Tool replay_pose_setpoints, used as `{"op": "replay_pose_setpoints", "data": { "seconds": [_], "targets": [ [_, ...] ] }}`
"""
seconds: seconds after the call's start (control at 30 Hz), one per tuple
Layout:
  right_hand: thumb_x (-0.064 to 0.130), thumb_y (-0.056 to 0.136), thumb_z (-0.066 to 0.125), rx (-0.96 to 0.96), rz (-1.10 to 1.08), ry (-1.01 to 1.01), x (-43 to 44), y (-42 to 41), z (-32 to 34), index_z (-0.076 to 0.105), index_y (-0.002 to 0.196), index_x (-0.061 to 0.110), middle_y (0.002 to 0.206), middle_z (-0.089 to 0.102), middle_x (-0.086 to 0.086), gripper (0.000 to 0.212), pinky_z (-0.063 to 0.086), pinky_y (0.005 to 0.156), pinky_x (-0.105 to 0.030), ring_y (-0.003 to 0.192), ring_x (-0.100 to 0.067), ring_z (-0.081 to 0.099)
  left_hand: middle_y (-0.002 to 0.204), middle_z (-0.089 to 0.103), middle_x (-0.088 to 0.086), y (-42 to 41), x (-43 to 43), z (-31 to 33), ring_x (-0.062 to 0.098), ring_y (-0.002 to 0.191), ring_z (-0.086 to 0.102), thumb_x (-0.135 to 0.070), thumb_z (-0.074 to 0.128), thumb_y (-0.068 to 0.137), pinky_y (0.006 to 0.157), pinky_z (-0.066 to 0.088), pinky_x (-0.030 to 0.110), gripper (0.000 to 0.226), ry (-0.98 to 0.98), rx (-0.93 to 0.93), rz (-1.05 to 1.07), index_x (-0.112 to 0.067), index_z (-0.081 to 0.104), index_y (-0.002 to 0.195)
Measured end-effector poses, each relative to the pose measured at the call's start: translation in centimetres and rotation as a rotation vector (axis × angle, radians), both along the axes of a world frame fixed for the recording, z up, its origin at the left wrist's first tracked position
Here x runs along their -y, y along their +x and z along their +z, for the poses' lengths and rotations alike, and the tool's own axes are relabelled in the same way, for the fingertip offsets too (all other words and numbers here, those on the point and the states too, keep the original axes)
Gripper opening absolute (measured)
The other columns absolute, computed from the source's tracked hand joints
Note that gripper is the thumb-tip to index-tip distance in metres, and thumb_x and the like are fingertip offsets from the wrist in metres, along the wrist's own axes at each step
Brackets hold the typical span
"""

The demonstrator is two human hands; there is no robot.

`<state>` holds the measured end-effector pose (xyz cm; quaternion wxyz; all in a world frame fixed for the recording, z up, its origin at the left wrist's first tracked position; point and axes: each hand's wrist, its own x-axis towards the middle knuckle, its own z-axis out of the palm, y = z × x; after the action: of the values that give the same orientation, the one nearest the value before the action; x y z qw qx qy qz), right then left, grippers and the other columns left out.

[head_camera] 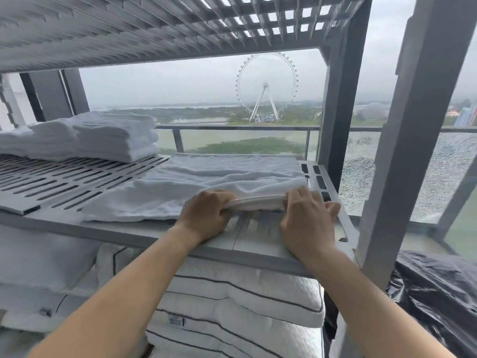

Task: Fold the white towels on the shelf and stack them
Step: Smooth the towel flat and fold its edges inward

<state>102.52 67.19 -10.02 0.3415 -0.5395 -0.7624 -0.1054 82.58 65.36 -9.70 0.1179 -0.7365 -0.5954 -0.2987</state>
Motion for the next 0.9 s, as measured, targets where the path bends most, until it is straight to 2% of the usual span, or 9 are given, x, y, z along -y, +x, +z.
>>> {"op": "replay_pose_setpoints", "data": {
  "seconds": [0.1,0.2,0.27,0.4,0.5,0.67,0.77,0.83,0.9],
  "targets": [
    [0.014,0.079,0.043,0.133,0.031,-0.048,-0.1,-0.7,0.1,0.045,0.084,0.016,0.089,0.043,0.000,0.006,0.015,0.073,-0.037,0.088,-0.021,0.042,0.097,0.067,-0.005,-3.6,0.9,-0.2,0.022,0.092,0.061,-0.020,0.053,0.088,0.073,0.048,0.033,0.020,-0.066,0.011,0.060,-0.026,0.070,0.097],
    [0.029,0.084,0.049,0.316,0.246,-0.112,-0.1,-4.1,0.7,0.045,0.109,0.017,0.104,0.050,-0.002,0.028,0.026,0.078,-0.040,0.100,-0.023,0.046,0.105,0.067,0.000,-4.4,1.1,0.1,0.023,0.097,0.061,-0.016,0.052,0.087,0.078,0.047,0.032,0.024,-0.113,0.057,-0.008,-0.022,0.068,0.103],
    [0.023,0.086,0.048,0.354,0.337,-0.153,0.0,-6.9,1.0,0.045,0.117,0.016,0.112,0.051,-0.005,0.032,0.035,0.082,-0.038,0.107,-0.025,0.047,0.113,0.066,0.003,-4.2,1.1,0.1,0.024,0.102,0.060,-0.016,0.051,0.087,0.083,0.047,0.032,0.027,-0.131,0.031,-0.041,-0.021,0.064,0.110],
    [0.011,0.087,0.038,0.211,0.342,-0.211,-0.7,-8.5,0.6,0.050,0.096,0.015,0.106,0.053,-0.006,0.015,0.035,0.070,-0.030,0.103,-0.026,0.049,0.117,0.062,0.002,-7.6,2.0,0.4,0.027,0.105,0.057,-0.010,0.050,0.084,0.084,0.048,0.038,0.033,-0.188,-0.004,0.026,-0.024,0.059,0.112],
    [0.009,0.085,0.037,0.056,0.263,-0.151,-1.1,-8.0,-0.2,0.040,0.072,0.017,0.083,0.050,-0.003,0.016,0.033,0.062,-0.031,0.088,-0.028,0.051,0.101,0.059,-0.002,-11.6,3.0,0.7,0.025,0.098,0.056,-0.009,0.050,0.083,0.076,0.048,0.035,0.019,-0.248,-0.102,0.133,-0.023,0.060,0.091],
    [0.007,0.083,0.037,0.068,0.114,-0.122,-1.1,-8.5,-0.5,0.040,0.068,0.018,0.078,0.051,-0.003,0.018,0.033,0.060,-0.031,0.081,-0.029,0.054,0.102,0.061,-0.003,-15.8,4.2,0.5,0.023,0.098,0.057,0.000,0.048,0.080,0.073,0.046,0.033,0.034,-0.201,-0.107,0.171,-0.025,0.064,0.095],
    [0.013,0.080,0.044,0.167,0.140,-0.152,-0.8,-9.3,-0.1,0.052,0.083,0.018,0.094,0.057,-0.003,0.010,0.040,0.069,-0.031,0.096,-0.027,0.055,0.097,0.067,0.000,-17.7,5.0,0.3,0.022,0.098,0.059,0.008,0.048,0.073,0.077,0.046,0.031,0.037,-0.172,-0.012,0.057,-0.016,0.069,0.091],
    [0.016,0.078,0.049,0.233,0.303,-0.233,-0.5,-10.9,0.4,0.058,0.109,0.024,0.117,0.056,0.003,0.034,0.043,0.087,-0.031,0.113,-0.020,0.049,0.107,0.068,0.001,-18.5,5.5,0.5,0.017,0.105,0.058,0.014,0.046,0.070,0.089,0.044,0.025,0.049,-0.209,0.027,-0.045,-0.013,0.071,0.102],
    [0.013,0.081,0.046,0.240,0.459,-0.342,0.1,-13.1,0.7,0.054,0.126,0.033,0.135,0.047,0.011,0.050,0.035,0.103,-0.030,0.127,-0.013,0.040,0.119,0.064,-0.002,-19.2,5.9,0.5,0.012,0.116,0.053,0.017,0.042,0.071,0.097,0.035,0.011,0.058,-0.264,0.038,-0.099,-0.015,0.068,0.112]
  ]
}}
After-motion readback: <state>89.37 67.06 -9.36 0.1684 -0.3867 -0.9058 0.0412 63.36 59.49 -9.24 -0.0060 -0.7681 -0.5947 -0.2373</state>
